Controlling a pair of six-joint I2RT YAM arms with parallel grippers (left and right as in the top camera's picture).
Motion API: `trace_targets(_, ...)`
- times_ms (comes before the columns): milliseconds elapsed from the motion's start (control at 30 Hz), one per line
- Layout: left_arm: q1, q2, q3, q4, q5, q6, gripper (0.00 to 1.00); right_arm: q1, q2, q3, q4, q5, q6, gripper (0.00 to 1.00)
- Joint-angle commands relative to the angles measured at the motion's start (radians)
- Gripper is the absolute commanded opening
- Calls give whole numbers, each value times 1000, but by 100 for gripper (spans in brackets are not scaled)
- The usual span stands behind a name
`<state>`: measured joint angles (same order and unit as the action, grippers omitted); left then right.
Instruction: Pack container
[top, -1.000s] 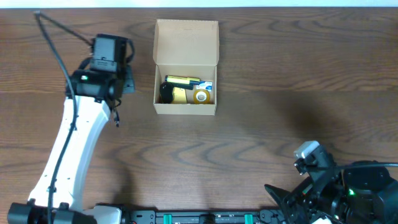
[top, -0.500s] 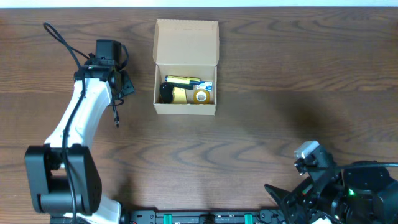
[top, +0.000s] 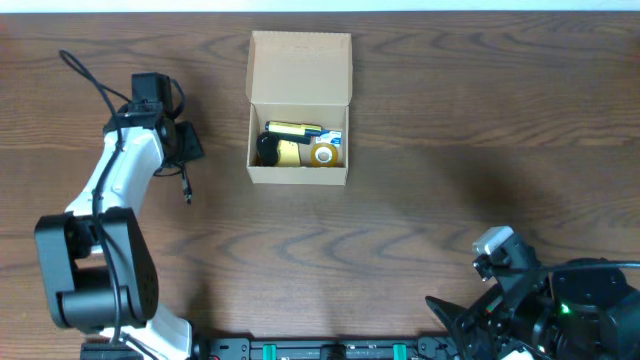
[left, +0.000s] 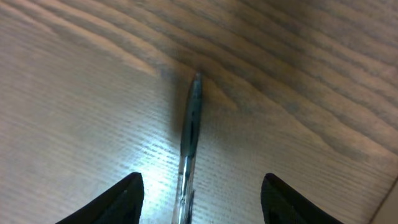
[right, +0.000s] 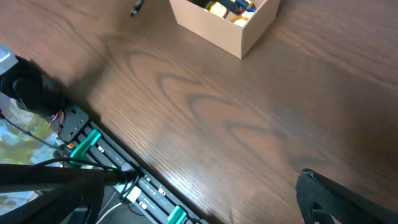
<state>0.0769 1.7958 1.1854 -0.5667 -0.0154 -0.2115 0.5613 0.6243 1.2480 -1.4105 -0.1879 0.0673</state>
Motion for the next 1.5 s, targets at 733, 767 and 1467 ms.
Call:
trace_targets(733, 14, 157, -12, 105, -17, 58, 42, 0, 0, 1, 0, -7, 6, 99)
trace_targets(767, 14, 157, -12, 105, -18, 58, 39, 0, 0, 1, 0, -7, 6, 99)
trace_targets(1467, 14, 145, 44, 79, 16, 47, 6, 0, 0, 1, 0, -7, 6, 99)
